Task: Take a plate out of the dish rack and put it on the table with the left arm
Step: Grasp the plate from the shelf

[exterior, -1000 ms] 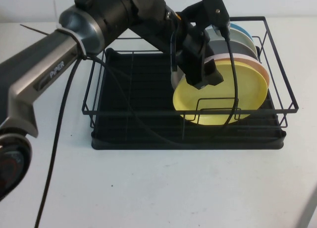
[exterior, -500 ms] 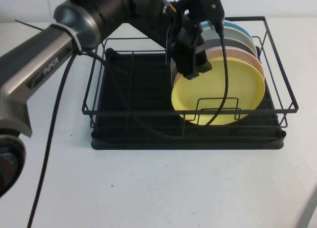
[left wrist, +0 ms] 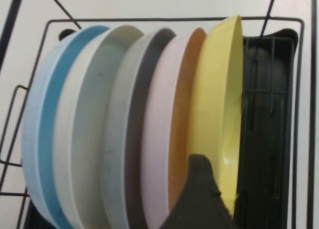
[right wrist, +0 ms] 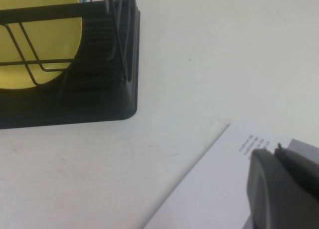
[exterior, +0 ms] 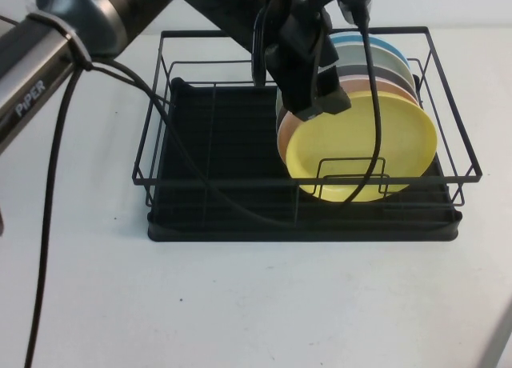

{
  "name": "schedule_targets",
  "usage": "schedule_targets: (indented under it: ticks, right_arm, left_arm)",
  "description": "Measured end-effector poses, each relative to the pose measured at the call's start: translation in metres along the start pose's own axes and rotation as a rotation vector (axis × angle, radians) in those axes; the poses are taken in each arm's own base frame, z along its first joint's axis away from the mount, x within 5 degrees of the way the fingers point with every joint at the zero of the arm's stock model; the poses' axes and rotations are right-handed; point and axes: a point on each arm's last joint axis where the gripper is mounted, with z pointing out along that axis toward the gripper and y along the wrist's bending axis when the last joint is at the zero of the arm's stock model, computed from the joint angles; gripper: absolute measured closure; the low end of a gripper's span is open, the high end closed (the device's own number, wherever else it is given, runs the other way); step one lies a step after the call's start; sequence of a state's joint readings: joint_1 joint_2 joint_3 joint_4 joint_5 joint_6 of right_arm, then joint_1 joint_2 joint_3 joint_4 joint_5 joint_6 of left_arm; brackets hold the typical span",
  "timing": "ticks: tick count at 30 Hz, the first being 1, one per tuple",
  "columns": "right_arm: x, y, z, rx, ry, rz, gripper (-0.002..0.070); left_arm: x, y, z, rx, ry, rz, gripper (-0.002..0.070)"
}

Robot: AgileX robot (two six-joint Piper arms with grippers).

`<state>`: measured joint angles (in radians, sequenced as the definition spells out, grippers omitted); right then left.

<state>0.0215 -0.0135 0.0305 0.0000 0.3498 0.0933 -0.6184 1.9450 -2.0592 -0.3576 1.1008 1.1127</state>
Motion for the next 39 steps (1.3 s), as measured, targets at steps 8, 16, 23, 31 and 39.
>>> schedule_targets:
  ticks: [8, 16, 23, 31, 39]
  right_arm:
    - [0.000, 0.000, 0.000, 0.000, 0.000, 0.000, 0.0696]
    - [0.000, 0.000, 0.000, 0.000, 0.000, 0.000, 0.0696]
    - [0.000, 0.000, 0.000, 0.000, 0.000, 0.000, 0.0696]
    - [0.000, 0.000, 0.000, 0.000, 0.000, 0.000, 0.0697]
    - [0.000, 0.000, 0.000, 0.000, 0.000, 0.000, 0.0696]
  left_arm:
    - [0.003, -0.005, 0.025, 0.056, 0.021, -0.003, 0.0211]
    - [0.012, -0.003, 0.065, 0.056, 0.022, -0.012, 0.0211]
    - [0.016, -0.002, 0.079, 0.042, 0.021, -0.018, 0.0235]
    - [0.016, 0.001, 0.077, 0.010, 0.026, 0.002, 0.0573]
    - [-0.004, 0.005, 0.010, -0.115, 0.031, 0.043, 0.0589]
